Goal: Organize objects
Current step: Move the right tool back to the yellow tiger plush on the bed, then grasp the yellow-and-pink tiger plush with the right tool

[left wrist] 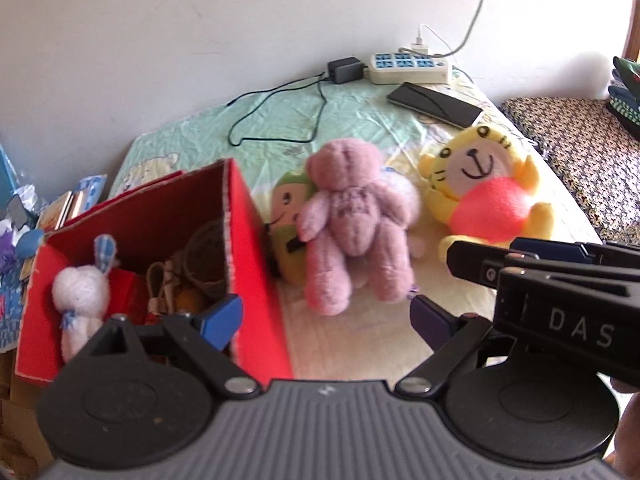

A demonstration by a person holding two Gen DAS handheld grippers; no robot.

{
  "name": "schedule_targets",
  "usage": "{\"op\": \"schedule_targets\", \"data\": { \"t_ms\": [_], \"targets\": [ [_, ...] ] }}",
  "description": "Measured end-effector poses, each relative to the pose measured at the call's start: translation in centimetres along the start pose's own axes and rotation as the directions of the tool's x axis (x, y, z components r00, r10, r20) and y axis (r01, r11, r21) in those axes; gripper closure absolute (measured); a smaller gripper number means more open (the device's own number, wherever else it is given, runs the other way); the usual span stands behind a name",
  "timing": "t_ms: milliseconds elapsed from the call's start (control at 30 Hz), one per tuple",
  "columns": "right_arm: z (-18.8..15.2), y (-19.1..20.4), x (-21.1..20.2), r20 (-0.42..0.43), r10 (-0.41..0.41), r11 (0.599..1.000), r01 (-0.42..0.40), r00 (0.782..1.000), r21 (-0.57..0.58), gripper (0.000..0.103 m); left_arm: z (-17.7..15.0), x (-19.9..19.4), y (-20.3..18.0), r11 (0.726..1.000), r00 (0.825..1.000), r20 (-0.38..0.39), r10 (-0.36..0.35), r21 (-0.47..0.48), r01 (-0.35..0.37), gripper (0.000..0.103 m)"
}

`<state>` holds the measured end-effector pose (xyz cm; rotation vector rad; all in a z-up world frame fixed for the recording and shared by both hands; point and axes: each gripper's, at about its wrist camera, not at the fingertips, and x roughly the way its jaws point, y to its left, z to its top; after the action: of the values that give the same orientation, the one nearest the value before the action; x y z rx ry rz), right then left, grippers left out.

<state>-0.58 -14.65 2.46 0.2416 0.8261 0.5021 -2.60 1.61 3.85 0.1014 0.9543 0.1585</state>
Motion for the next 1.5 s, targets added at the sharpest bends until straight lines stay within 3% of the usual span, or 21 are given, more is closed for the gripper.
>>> {"op": "schedule_targets", "data": {
  "t_ms": [600, 1033, 1233, 1500],
  "targets": [
    [-0.3, -5.5, -0.5, -0.047, -0.039, 0.995, 0.043, 0.998, 0.085, 0.051, 0.6, 2.4, -5.9, 0.996, 0.995, -0.072, -0.066, 0.051, 0.07, 0.008],
    [-1.5, -9.0, 0.5, -0.108, -0.023, 0.983, 0.042, 0.994, 0.177, 0.051, -0.1, 4.7, -7.6, 0.991, 0.985, -0.136, -0.109, 0.057, 0.118, 0.008],
    [-2.1, -10.9, 0.6, -0.116, -0.014, 0.96, 0.046, 0.993, 0.275, 0.049, -0.1, 6.0, -7.6, 0.979, 0.968, -0.16, -0.191, 0.048, 0.2, 0.008],
    [-0.8, -13.5, 0.3, -0.046, 0.006, 0.926, 0.011, 0.999, 0.377, 0.047, 0.3, 6.9, -7.9, 0.926, 0.921, -0.118, -0.371, 0.017, 0.376, 0.007]
  ]
}}
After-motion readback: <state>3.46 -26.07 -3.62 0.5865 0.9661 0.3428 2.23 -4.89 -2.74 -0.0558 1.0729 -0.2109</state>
